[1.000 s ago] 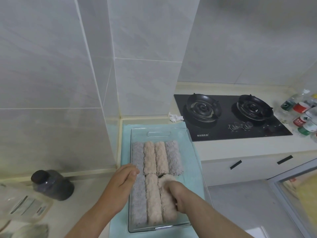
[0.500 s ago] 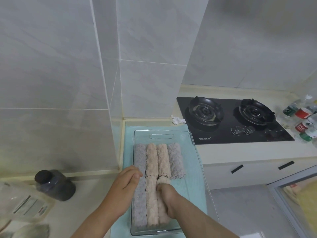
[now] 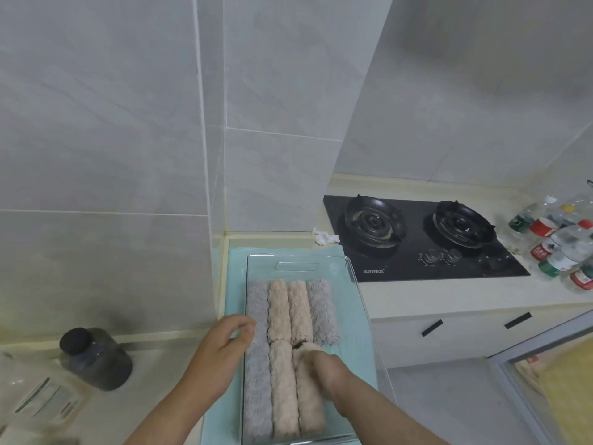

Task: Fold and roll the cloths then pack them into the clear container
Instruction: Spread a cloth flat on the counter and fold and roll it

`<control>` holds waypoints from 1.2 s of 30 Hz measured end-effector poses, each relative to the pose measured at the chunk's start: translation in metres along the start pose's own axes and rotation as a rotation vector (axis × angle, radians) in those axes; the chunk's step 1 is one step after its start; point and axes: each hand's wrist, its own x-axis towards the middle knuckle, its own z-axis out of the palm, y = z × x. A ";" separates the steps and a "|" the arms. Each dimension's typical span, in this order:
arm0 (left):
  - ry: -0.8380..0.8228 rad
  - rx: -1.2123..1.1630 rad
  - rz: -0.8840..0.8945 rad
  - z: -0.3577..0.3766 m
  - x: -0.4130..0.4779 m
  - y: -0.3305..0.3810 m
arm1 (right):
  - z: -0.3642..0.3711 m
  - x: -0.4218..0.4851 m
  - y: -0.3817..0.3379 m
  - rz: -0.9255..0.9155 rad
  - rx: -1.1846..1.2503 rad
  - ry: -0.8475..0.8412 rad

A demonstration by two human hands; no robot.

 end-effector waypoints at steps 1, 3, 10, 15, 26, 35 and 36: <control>0.014 -0.015 -0.002 -0.002 0.000 0.002 | -0.003 -0.004 -0.004 -0.043 -0.010 0.036; 0.047 -0.044 0.006 -0.006 -0.001 0.010 | -0.008 -0.016 -0.015 -0.174 -0.040 0.070; 0.221 -0.100 0.036 -0.022 -0.007 0.041 | -0.042 -0.081 -0.072 -0.697 -0.199 -0.059; 0.424 -0.069 0.079 -0.022 -0.022 0.066 | -0.065 -0.103 -0.102 -0.991 -0.248 -0.078; 0.861 -0.095 0.074 0.055 -0.128 0.114 | -0.120 -0.118 -0.089 -1.200 -0.334 -0.512; 1.297 0.014 -0.103 0.115 -0.298 0.116 | -0.080 -0.174 -0.024 -1.217 -0.488 -0.960; 1.359 0.014 -0.126 0.123 -0.323 0.116 | -0.072 -0.187 -0.015 -1.219 -0.509 -1.020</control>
